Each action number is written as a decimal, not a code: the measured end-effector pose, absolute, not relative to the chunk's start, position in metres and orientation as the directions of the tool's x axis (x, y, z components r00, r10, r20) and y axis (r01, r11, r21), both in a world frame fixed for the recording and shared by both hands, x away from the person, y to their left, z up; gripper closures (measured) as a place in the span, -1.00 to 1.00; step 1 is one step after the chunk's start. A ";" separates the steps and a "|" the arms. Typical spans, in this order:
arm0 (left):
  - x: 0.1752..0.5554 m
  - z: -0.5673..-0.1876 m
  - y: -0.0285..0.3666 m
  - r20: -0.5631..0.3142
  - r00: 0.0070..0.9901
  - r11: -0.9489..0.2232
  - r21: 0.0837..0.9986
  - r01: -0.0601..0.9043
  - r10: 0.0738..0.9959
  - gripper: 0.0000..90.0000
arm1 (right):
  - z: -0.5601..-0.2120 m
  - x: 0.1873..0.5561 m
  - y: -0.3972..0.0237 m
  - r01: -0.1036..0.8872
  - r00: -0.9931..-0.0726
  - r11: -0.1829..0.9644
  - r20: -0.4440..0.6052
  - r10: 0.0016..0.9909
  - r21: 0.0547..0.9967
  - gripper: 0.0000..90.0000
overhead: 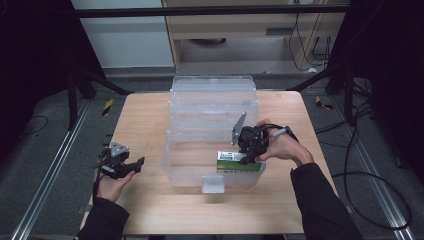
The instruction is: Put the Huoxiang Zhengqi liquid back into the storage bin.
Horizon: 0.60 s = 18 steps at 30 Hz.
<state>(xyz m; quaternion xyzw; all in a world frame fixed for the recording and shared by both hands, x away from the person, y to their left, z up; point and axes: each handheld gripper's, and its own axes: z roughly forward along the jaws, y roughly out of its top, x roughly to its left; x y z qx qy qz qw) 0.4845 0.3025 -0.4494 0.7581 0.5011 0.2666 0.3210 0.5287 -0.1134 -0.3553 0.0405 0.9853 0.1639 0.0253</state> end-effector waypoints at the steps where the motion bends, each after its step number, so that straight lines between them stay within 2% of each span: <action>1: 0.485 -0.450 0.302 0.083 0.356 -0.292 0.754 0.589 0.931 -0.19 | -0.357 0.528 -0.113 0.067 -0.996 0.945 -0.036 0.083 0.321 0.42; 18: 0.484 -0.450 0.302 0.083 0.358 -0.293 0.754 0.588 0.930 -0.19 | -0.369 0.526 -0.105 0.044 -0.997 0.962 -0.055 0.061 0.268 0.42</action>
